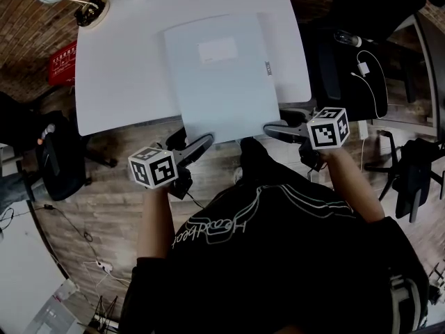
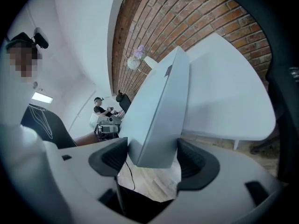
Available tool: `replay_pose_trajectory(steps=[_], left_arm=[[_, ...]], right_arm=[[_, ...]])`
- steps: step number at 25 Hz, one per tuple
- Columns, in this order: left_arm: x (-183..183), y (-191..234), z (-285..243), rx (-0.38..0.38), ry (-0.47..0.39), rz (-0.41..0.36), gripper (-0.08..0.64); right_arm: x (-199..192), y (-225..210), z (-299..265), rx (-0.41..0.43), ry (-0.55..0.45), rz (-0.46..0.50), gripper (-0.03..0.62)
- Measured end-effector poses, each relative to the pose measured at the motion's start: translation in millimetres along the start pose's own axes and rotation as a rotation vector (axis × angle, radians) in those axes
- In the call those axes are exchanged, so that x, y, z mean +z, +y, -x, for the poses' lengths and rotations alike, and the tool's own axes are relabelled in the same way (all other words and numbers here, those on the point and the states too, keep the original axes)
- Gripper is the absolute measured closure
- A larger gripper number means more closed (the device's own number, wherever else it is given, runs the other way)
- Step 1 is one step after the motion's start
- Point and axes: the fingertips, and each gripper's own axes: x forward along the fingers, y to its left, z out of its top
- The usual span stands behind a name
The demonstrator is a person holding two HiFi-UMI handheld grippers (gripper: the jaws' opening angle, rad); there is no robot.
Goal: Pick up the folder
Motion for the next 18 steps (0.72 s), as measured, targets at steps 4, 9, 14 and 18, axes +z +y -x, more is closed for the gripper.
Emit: replay_pose_trajectory(steps=[4, 9, 14, 18], left_arm=[[8.0, -9.8, 10.6, 0.007, -0.039, -0.030, 0.198], [15.8, -26.8, 27.2, 0.019, -0.065, -0.089, 0.198], [16.4, -49.1, 45.6, 0.022, -0.103, -0.130, 0.198], [19.3, -67.9, 66.5, 0.021, -0.143, -0.166, 0.198]], right_arm=[[4.3, 11.8, 3.8, 0.004, -0.030, 0.021, 0.308], [8.5, 32.4, 11.4, -0.002, -0.058, 0.080, 0.307], [9.4, 58.4, 25.1, -0.009, -0.096, 0.138, 0.307], [12.5, 83.8, 34.7, -0.010, -0.124, 0.185, 0.307]])
